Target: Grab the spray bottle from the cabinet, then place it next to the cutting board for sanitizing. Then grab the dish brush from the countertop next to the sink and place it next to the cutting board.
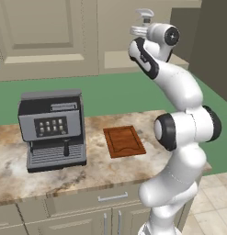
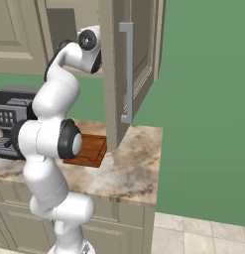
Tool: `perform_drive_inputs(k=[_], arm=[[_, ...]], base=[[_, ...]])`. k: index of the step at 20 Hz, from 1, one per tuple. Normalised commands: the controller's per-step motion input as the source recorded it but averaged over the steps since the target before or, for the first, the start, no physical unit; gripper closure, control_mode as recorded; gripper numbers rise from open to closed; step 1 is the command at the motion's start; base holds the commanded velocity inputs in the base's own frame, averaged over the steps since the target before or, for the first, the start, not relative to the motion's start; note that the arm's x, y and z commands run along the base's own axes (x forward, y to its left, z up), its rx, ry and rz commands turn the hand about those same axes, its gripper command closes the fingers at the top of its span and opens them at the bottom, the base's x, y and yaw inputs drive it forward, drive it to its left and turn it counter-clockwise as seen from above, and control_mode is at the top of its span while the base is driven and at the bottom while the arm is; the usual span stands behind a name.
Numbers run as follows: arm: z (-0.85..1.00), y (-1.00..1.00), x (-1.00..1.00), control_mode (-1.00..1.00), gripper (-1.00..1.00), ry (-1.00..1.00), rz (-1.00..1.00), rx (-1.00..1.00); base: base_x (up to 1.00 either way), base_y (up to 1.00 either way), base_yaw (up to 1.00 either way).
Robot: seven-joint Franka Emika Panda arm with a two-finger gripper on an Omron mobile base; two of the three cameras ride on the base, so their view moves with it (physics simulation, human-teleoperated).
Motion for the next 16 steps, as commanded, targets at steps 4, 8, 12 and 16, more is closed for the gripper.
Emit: perform_drive_inputs(k=[4,8,12,16], arm=[[-0.19,0.0,0.3,-1.0,-1.0,0.0,0.0,0.0],[-0.14,0.02,0.09,-1.0,1.0,0.0,0.0,0.01],[0.0,0.01,0.03,-1.0,1.0,0.01,0.03,0.02],[0.0,0.0,0.0,-1.0,1.0,0.0,0.02,0.01]], base=[[0.0,0.0,0.0],[0.0,0.0,0.0],[0.0,0.0,0.0],[0.0,0.0,0.0]])
